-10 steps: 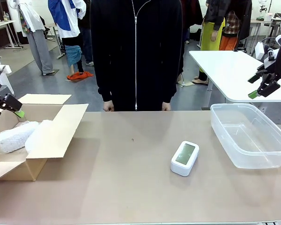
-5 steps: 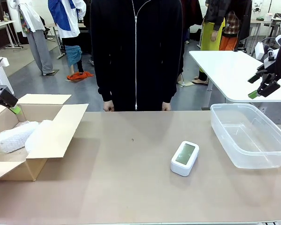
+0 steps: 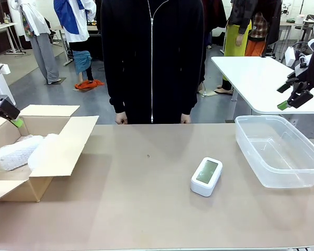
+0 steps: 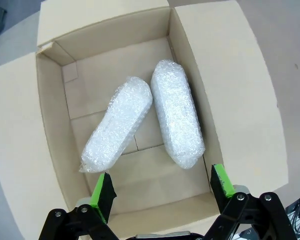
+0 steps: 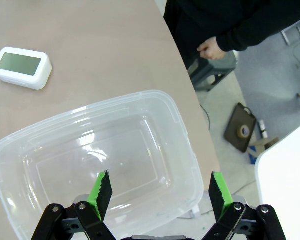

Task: Separate and place wrapped and unwrapped clocks.
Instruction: If the picked Digital clock is wrapped, place it in the Package Box ; if not, place it in the Organizing box, then pick up the Digital clock indicated by the person.

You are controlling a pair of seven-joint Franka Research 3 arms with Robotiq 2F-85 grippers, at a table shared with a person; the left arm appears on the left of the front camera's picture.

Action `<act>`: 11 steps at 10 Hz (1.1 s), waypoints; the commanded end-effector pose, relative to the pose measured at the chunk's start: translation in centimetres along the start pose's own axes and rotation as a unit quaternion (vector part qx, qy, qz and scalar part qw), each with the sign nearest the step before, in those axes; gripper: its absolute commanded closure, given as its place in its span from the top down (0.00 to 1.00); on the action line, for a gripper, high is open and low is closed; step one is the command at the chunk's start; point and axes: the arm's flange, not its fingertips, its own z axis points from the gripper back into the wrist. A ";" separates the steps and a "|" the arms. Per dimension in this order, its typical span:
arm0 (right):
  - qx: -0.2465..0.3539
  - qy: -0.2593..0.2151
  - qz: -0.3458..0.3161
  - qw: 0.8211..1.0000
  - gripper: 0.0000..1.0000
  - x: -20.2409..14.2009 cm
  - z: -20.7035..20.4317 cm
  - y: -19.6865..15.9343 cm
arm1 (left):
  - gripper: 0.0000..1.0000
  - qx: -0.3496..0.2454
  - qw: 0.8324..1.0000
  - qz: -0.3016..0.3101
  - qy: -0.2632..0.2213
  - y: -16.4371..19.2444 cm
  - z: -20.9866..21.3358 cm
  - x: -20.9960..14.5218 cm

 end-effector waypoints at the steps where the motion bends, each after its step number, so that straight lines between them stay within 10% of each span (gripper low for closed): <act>1: 0.002 0.000 0.002 1.000 1.00 0.0 -0.1 0.1 | 1.00 0.000 1.000 0.001 0.000 0.0 0.0 0.0; 11: 0.002 0.000 0.002 1.000 1.00 0.0 -0.1 0.1 | 1.00 0.008 0.999 -0.054 -0.005 0.8 2.0 -0.2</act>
